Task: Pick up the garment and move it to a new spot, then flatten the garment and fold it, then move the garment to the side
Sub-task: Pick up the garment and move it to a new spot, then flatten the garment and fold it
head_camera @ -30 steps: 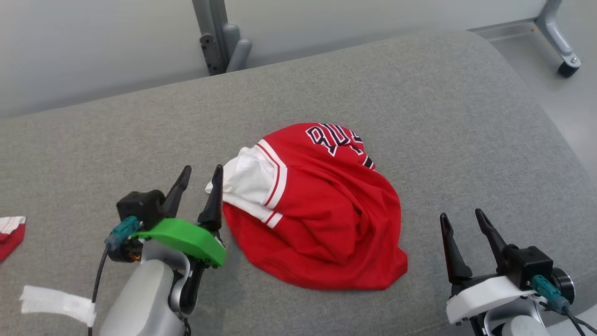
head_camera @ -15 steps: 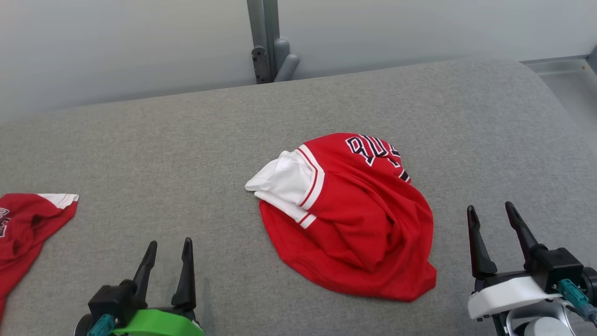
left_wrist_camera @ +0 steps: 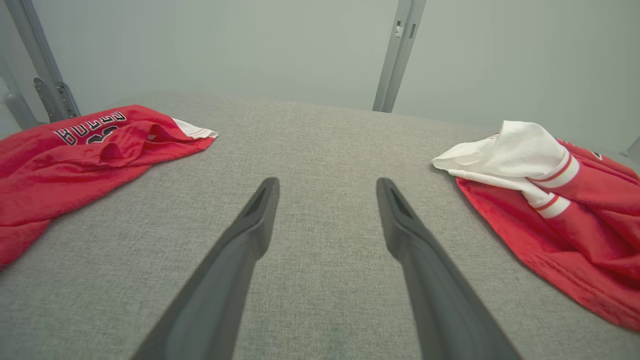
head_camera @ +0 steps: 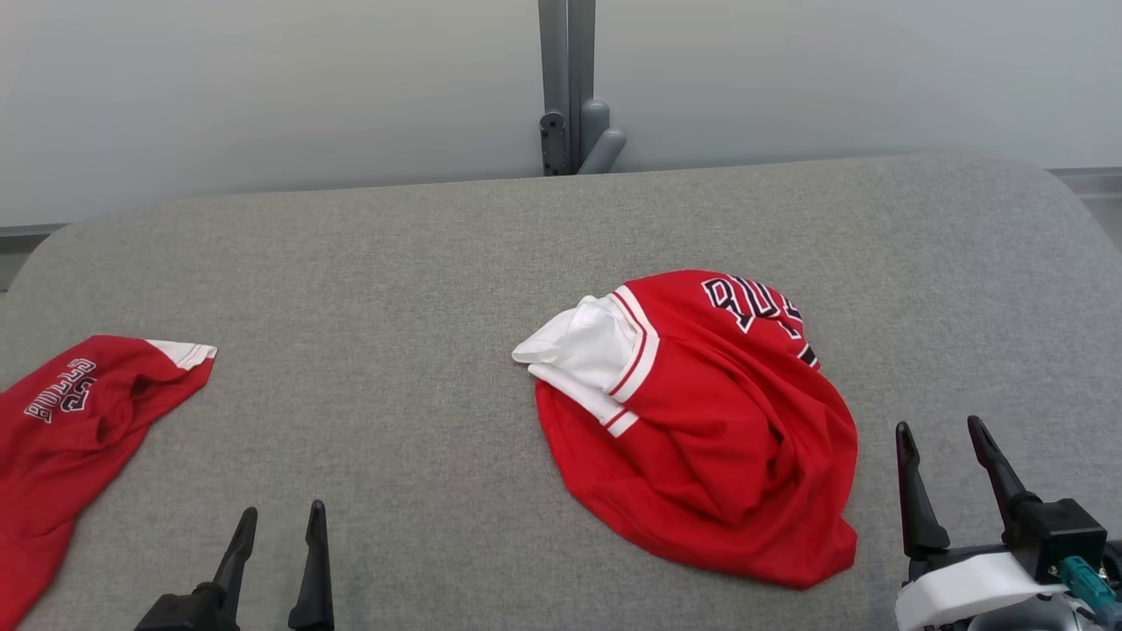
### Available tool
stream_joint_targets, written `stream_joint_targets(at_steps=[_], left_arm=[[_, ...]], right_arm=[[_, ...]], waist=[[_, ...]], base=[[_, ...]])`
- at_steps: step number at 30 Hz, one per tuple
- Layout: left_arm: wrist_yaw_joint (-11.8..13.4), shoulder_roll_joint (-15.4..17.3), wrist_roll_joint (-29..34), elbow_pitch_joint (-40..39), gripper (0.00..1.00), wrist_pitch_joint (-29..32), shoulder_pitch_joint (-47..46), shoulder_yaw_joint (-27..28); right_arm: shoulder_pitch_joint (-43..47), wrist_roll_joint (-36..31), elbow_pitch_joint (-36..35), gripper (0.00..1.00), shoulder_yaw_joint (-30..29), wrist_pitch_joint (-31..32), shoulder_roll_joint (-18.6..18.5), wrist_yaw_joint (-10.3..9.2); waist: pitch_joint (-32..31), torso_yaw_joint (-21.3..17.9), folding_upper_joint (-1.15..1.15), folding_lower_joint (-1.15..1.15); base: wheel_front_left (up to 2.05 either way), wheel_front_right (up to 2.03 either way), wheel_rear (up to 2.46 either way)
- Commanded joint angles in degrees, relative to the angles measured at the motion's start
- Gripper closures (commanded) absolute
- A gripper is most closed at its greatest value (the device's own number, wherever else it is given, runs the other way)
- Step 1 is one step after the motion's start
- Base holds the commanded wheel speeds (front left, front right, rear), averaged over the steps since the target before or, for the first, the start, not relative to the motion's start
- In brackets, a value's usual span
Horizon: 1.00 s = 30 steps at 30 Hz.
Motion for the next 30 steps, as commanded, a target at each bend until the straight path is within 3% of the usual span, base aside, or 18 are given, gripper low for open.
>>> stream_joint_targets(at_steps=[1,20,30], left_arm=[[-0.27,-0.02,0.37,-0.02,0.00,-0.01,0.75,0.62],[-0.67,-0.84,0.00,0.78,0.00,-0.01,-1.20,1.19],[-0.68,-1.29,-5.75,4.76,0.00,0.06,-8.97,-5.76]], right_arm=[[1.00,-0.48,0.36,0.00,0.08,-0.18,-0.18,-0.02],[-0.22,0.42,2.26,0.00,1.89,-0.18,-0.19,-0.02],[-2.01,0.56,2.34,0.00,3.24,-0.18,-0.49,-0.02]], waist=[[-0.37,0.37,0.24,0.00],[-0.02,-0.70,0.24,0.00],[1.10,-4.65,0.24,0.00]], base=[[0.00,0.00,0.00],[0.00,0.00,0.00],[0.00,0.00,0.00]])
